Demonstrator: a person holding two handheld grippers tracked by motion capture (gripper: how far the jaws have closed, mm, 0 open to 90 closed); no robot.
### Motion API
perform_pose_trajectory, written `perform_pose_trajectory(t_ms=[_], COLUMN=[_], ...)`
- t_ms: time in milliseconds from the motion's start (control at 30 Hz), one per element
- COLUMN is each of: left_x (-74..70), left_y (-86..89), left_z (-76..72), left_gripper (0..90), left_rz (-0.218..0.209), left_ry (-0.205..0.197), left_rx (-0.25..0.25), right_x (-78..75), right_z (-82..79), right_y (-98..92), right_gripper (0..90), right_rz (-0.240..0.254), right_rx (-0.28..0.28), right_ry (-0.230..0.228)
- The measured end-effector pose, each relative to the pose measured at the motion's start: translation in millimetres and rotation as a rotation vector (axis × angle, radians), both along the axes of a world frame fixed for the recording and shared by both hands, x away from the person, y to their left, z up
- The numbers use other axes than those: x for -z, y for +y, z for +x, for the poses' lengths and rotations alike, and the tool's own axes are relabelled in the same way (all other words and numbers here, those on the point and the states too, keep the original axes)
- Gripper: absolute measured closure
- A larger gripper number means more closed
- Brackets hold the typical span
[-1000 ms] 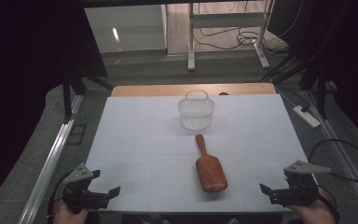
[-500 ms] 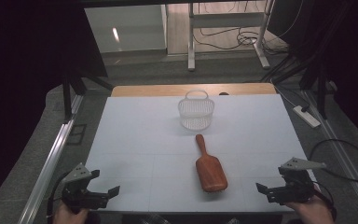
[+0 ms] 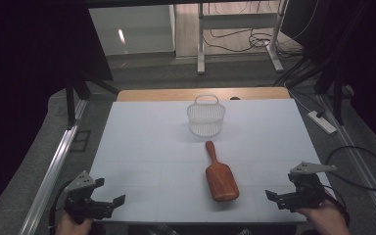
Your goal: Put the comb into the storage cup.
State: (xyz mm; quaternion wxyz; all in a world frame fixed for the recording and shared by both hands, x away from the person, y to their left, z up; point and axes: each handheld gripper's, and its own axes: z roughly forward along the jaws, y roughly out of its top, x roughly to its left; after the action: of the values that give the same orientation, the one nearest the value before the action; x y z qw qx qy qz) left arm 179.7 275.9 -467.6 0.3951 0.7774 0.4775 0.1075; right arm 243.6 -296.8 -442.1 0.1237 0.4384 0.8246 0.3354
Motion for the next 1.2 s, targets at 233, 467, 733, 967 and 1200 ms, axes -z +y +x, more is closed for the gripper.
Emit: perform_pose_trajectory(t_ms=[233,467,733,967,1200], left_x=[0.2,0.0,0.1,0.1,0.2], left_y=[-0.4,-0.2,-0.2,-0.3,-0.5], left_z=[0.7,0.7,0.9,1.3,1.6], left_gripper=[0.0,0.0,0.0,0.0,0.0], left_rz=[0.002,0.0,-0.003,-0.003,-0.002], left_ry=[-0.001,-0.002,-0.002,-0.001,0.0], left_rx=[0.005,0.006,0.006,0.006,0.007], right_x=[-4.0,-6.6,-9.3,-9.4,-10.2], right_z=[6.1,11.9,19.2,27.6,35.3], right_y=[9.9,18.9,30.0,39.8,50.0], right_gripper=[0.0,0.0,0.0,0.0,0.0], right_rz=[-0.011,-0.011,-0.025,-0.012,-0.012], right_rx=[-0.035,-0.087,-0.096,-0.116,-0.148], right_ry=[-0.028,-0.036,-0.027,-0.009,-0.014])
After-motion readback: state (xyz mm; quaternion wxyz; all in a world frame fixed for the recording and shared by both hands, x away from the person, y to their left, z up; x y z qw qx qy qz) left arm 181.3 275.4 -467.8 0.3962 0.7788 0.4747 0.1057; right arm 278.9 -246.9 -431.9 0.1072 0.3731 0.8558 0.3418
